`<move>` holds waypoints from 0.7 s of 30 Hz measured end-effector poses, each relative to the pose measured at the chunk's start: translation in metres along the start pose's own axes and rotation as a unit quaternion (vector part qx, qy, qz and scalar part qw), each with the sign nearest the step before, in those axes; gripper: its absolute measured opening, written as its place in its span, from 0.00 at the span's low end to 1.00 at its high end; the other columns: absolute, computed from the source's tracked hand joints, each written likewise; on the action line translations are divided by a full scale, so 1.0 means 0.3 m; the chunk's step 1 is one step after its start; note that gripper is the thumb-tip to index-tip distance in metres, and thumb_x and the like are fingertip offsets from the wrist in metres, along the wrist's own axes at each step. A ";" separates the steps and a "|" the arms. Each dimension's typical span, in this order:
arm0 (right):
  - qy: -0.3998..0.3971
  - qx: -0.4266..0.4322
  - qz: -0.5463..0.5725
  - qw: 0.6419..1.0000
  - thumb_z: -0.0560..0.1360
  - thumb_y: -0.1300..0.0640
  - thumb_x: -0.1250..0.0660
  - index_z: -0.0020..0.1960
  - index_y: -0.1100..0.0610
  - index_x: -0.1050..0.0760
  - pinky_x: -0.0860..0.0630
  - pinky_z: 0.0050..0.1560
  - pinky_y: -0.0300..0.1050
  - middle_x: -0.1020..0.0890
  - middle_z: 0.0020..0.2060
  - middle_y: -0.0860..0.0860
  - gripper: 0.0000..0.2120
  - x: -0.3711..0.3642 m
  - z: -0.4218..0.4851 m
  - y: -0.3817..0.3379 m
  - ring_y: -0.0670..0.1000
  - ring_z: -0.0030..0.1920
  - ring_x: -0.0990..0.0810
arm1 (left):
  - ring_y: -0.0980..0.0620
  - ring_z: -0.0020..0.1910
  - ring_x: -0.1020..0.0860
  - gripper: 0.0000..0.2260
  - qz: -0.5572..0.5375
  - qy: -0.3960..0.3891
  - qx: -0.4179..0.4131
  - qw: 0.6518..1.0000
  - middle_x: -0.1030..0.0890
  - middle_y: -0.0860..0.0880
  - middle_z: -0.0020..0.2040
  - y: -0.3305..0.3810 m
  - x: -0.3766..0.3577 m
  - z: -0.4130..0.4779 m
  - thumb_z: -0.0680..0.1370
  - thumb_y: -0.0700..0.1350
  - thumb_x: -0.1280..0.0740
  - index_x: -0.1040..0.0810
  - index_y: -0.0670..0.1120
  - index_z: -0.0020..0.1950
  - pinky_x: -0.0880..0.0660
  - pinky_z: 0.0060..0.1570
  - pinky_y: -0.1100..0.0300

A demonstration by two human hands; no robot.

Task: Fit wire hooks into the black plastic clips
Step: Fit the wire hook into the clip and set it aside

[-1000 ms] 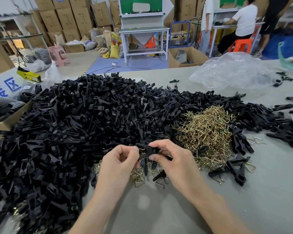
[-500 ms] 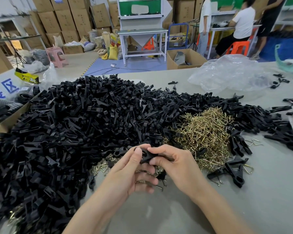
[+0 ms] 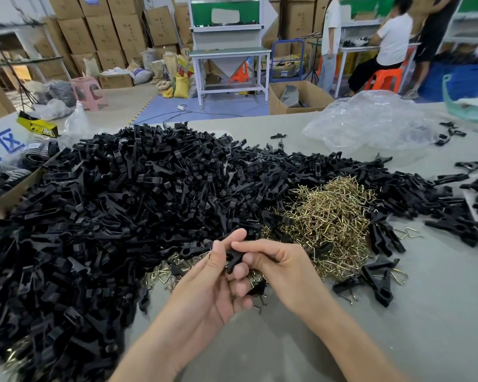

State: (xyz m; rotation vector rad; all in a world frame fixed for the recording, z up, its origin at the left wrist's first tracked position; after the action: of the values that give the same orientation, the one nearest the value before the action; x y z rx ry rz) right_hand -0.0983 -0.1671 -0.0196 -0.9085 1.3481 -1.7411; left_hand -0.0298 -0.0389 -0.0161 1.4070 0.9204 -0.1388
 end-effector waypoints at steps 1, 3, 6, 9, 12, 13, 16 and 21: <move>-0.001 -0.008 0.010 1.000 0.80 0.64 0.32 0.54 0.48 0.14 0.24 0.48 0.32 0.12 0.44 0.45 0.13 0.000 0.000 -0.004 0.44 0.47 0.14 | 0.54 0.32 0.28 0.21 -0.006 -0.004 -0.003 1.000 0.27 0.49 0.37 -0.001 -0.003 -0.001 0.76 0.56 0.35 0.21 0.52 0.67 0.24 0.34 0.58; -0.009 -0.019 0.034 0.999 0.80 0.63 0.33 0.54 0.49 0.14 0.24 0.42 0.29 0.12 0.43 0.47 0.13 -0.001 -0.001 -0.005 0.44 0.44 0.14 | 0.54 0.32 0.29 0.21 -0.023 -0.011 -0.006 1.000 0.27 0.49 0.38 -0.001 -0.008 -0.003 0.76 0.54 0.35 0.21 0.51 0.68 0.24 0.35 0.57; -0.015 -0.013 0.079 0.997 0.79 0.64 0.33 0.56 0.53 0.16 0.22 0.52 0.36 0.12 0.46 0.49 0.11 -0.003 0.002 -0.008 0.48 0.50 0.14 | 0.55 0.31 0.30 0.20 -0.047 -0.022 -0.013 0.999 0.28 0.49 0.38 -0.004 -0.008 -0.004 0.79 0.55 0.37 0.23 0.52 0.70 0.24 0.35 0.58; -0.026 -0.072 0.248 0.966 0.75 0.60 0.30 0.63 0.58 0.21 0.21 0.57 0.44 0.13 0.51 0.55 0.16 -0.017 0.005 0.001 0.53 0.53 0.15 | 0.57 0.30 0.30 0.27 -0.078 -0.055 -0.015 0.995 0.27 0.51 0.37 -0.007 -0.012 -0.003 0.73 0.59 0.27 0.25 0.55 0.71 0.24 0.36 0.59; -0.034 -0.116 0.345 0.931 0.73 0.59 0.29 0.57 0.57 0.17 0.18 0.46 0.47 0.14 0.45 0.58 0.12 -0.035 0.000 0.010 0.53 0.44 0.14 | 0.57 0.30 0.29 0.30 -0.099 -0.071 -0.021 0.992 0.27 0.52 0.37 -0.010 -0.009 0.001 0.70 0.58 0.23 0.25 0.56 0.71 0.24 0.36 0.60; -0.037 -0.126 0.354 0.926 0.74 0.58 0.30 0.55 0.57 0.16 0.19 0.43 0.49 0.14 0.44 0.58 0.11 -0.041 -0.001 0.012 0.53 0.41 0.14 | 0.58 0.30 0.29 0.30 -0.105 -0.069 -0.022 0.992 0.26 0.52 0.37 -0.013 -0.008 0.003 0.70 0.58 0.23 0.25 0.55 0.71 0.24 0.36 0.60; -0.043 -0.141 0.373 0.916 0.75 0.58 0.31 0.58 0.59 0.18 0.19 0.36 0.47 0.15 0.40 0.58 0.12 -0.055 -0.002 0.015 0.52 0.35 0.16 | 0.58 0.31 0.26 0.31 -0.120 -0.054 -0.030 0.991 0.23 0.52 0.38 -0.025 -0.008 0.009 0.67 0.57 0.20 0.22 0.53 0.68 0.22 0.35 0.61; -0.048 -0.150 0.382 0.911 0.76 0.59 0.33 0.65 0.63 0.24 0.18 0.38 0.44 0.16 0.38 0.57 0.18 -0.053 -0.004 0.012 0.52 0.34 0.16 | 0.57 0.34 0.24 0.29 -0.140 -0.034 -0.027 0.989 0.22 0.51 0.39 -0.034 -0.002 0.019 0.65 0.56 0.19 0.19 0.52 0.65 0.21 0.36 0.62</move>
State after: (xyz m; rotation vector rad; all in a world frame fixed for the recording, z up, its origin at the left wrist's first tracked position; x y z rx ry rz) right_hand -0.0913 -0.1532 -0.0248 -0.4936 1.6384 -0.8939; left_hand -0.0337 -0.0463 -0.0242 1.2099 1.0540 -0.3690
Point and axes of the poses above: each hand's wrist, its own z-axis towards the middle knuckle, its own x-axis out of the back of the hand, y = z × x, the point moved 3 cm from there along z, towards the middle knuckle
